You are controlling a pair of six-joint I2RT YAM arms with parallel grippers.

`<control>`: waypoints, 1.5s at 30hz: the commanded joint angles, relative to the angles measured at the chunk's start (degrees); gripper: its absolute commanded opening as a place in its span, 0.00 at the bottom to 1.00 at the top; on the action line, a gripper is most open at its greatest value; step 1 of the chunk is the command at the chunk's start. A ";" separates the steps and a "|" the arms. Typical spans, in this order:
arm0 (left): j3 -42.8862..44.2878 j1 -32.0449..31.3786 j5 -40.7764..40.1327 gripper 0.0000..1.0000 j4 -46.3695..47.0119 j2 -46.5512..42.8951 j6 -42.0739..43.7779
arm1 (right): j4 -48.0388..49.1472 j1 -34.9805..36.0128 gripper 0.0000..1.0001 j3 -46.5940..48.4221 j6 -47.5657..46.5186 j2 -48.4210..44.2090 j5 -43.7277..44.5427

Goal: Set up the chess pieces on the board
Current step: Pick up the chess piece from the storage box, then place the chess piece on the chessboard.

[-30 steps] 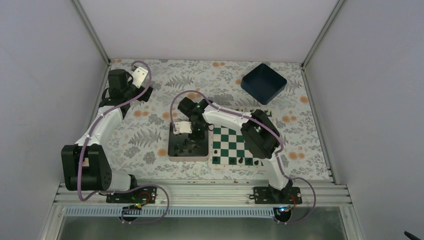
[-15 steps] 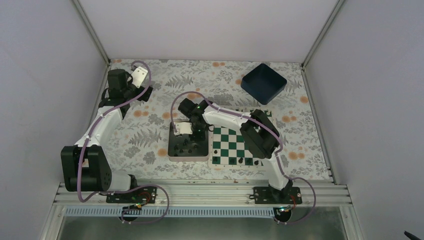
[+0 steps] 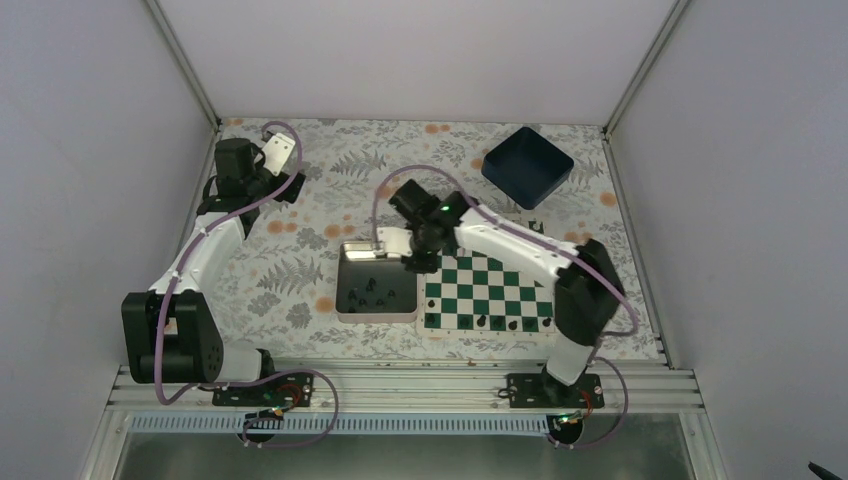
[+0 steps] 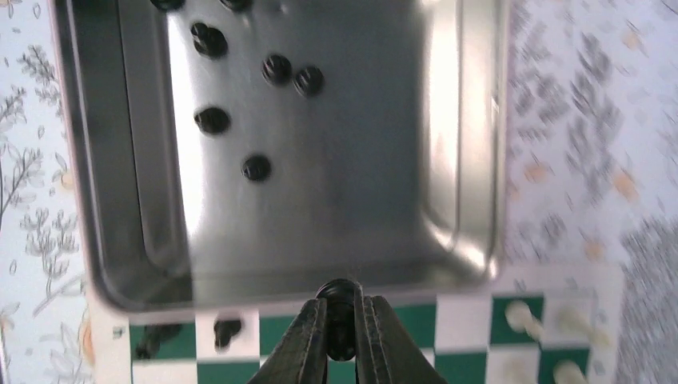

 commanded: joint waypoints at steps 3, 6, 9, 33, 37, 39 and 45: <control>0.35 0.48 0.23 1.00 1.17 -1.16 -0.29 | -0.84 -6.28 0.09 -10.72 2.40 -11.88 0.99; 0.27 0.49 0.09 1.00 1.16 -0.96 -0.30 | 0.20 -7.99 0.09 -17.31 2.90 -14.40 -0.13; 0.58 0.47 0.47 1.00 0.88 -0.89 -0.37 | 2.25 -8.73 0.09 -22.70 3.06 -16.26 -1.69; 0.44 0.50 -0.20 1.00 1.02 0.25 -0.25 | 9.10 -6.63 0.10 -29.50 2.30 -9.67 -4.91; 0.36 0.48 -0.14 1.00 1.14 0.42 -0.21 | 9.23 -6.73 0.11 -30.17 2.48 -10.08 -4.09; 0.36 0.48 -0.07 1.00 1.08 0.49 -0.20 | 9.54 -6.73 0.11 -30.34 2.61 -9.82 -3.62; 0.23 0.48 0.02 1.00 1.00 0.28 -0.20 | 9.60 -6.73 0.12 -30.15 2.51 -9.31 -3.75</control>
